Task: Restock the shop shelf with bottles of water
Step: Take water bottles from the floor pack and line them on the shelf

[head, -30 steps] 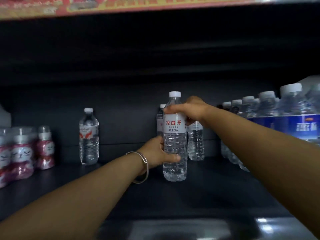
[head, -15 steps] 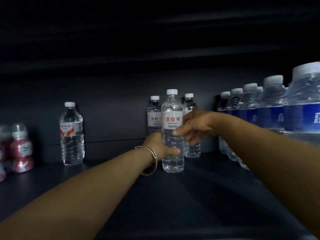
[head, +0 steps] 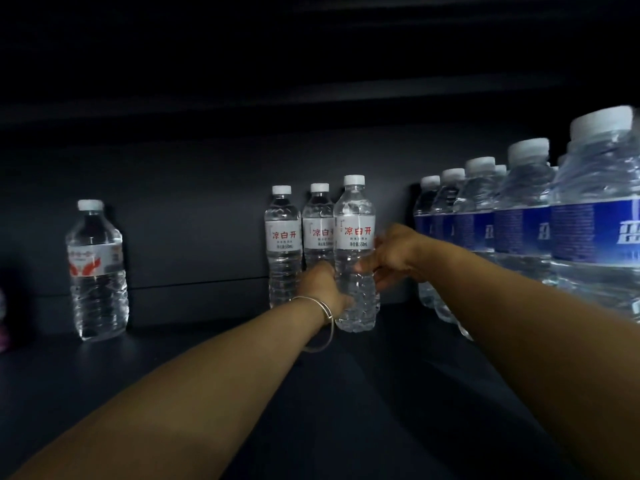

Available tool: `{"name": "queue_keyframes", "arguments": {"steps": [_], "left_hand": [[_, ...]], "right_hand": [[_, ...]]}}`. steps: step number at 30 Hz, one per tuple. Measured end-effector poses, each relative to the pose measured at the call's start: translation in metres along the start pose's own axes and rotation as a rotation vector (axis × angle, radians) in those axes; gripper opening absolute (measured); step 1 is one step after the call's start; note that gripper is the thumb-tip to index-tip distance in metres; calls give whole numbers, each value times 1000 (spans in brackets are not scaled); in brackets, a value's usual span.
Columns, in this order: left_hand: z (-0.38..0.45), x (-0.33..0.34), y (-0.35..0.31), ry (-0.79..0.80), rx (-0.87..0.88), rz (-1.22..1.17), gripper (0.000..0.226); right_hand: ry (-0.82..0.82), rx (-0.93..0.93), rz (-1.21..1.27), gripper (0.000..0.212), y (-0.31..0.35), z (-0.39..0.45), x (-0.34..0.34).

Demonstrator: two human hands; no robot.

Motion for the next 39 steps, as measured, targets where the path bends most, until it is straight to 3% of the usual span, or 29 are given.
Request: {"name": "queue_keyframes", "arguments": {"steps": [9,13,18,21,24,27,33,39], "left_hand": [[-8,-3,-7,-17,10,-3,31],[-11,1,-11,40,-6,-21,29],[-15,11,-15,128,-50,12,37],[-20,12,-19,146,-73,35,34],[-29,12,-23,146,-83,76,34],[-42,9,-28,155,-74,128,33],[-94,-10,-51,186,19,240,34],[-211,-43,-87,83,228,284,40]], "right_hand": [[-3,16,-28,33,0,-4,1],[6,34,-44,22,1,-11,-3],[-47,45,-120,26,-1,-15,-6],[-54,14,-203,7,1,-21,-4],[-50,-13,-339,4,1,-29,-3],[-46,-37,-522,22,4,-49,-5],[-119,-143,-870,39,23,-128,-8],[-240,-214,-924,54,16,-237,-2]]}}
Point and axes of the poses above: each hand's wrist, its own z-axis towards the middle knuckle, its own x-axis out of the palm, y = z × x, the point moved 7 cm from there along z, towards the middle knuckle
